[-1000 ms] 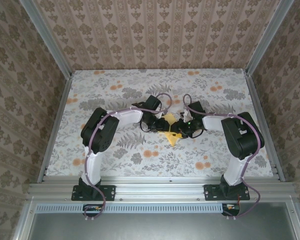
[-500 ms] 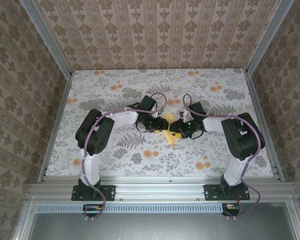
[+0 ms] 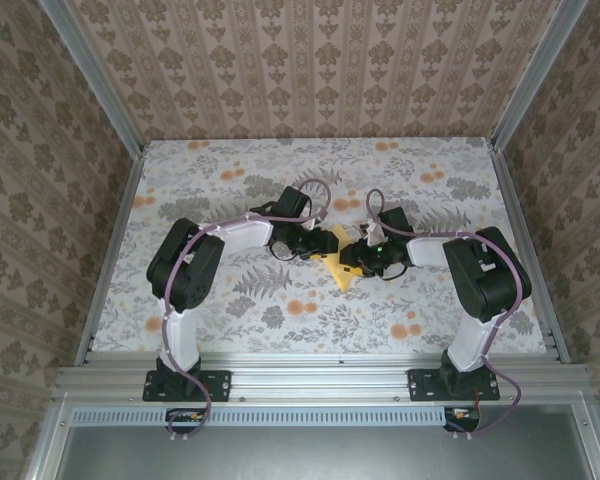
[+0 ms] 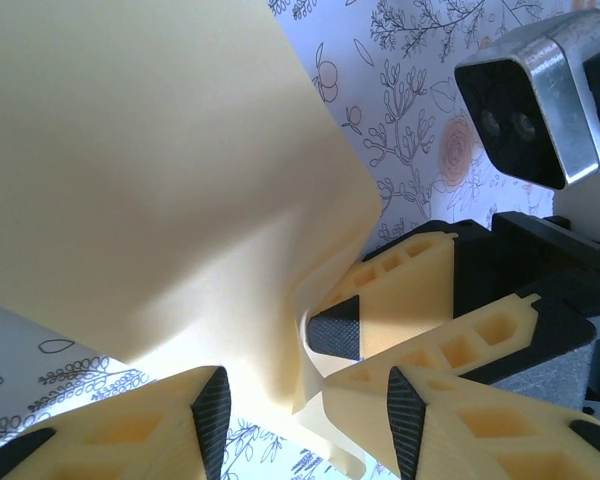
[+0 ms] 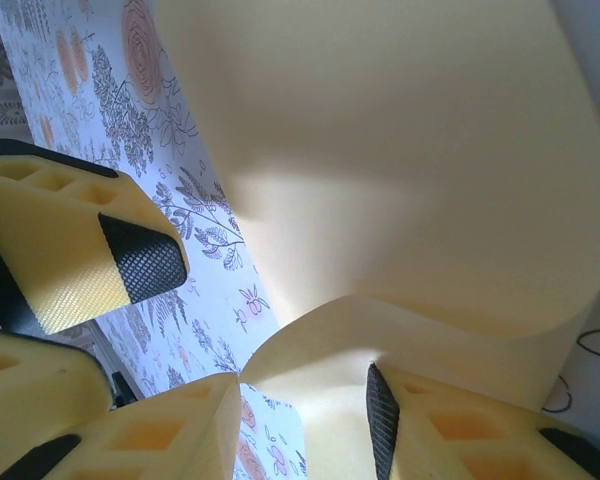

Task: Fold a paper plane with a square sheet of paper (pick it up from the middle)
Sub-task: Third fold the triangle at the center of the table.

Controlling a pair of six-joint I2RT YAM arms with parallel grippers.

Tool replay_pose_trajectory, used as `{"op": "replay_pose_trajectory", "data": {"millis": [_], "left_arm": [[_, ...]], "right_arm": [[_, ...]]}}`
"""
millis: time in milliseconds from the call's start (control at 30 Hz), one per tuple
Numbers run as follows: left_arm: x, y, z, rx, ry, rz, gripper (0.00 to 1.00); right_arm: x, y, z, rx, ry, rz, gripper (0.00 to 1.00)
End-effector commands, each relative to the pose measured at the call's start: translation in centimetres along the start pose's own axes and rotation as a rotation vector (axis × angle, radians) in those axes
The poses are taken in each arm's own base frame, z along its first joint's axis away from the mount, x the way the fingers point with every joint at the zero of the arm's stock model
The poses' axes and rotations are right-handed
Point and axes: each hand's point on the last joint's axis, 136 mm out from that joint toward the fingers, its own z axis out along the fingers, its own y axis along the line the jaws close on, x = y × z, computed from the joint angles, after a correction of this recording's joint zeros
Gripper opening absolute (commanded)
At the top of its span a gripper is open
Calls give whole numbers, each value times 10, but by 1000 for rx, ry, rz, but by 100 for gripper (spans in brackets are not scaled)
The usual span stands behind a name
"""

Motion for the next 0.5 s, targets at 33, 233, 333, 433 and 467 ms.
{"op": "replay_pose_trajectory", "data": {"millis": [33, 233, 333, 433, 467], "left_arm": [[5, -8, 9, 36, 42, -4, 47], [7, -4, 16, 28, 63, -6, 40], [9, -3, 19, 24, 79, -6, 36], [11, 2, 21, -2, 93, -2, 34], [12, 3, 22, -5, 97, 1, 34]], "right_arm": [[21, -13, 4, 36, 51, 31, 39], [22, -13, 3, 30, 52, 25, 30], [23, -14, 4, 31, 55, 27, 24], [22, -14, 3, 31, 52, 25, 24], [22, -14, 3, 31, 51, 24, 24]]}}
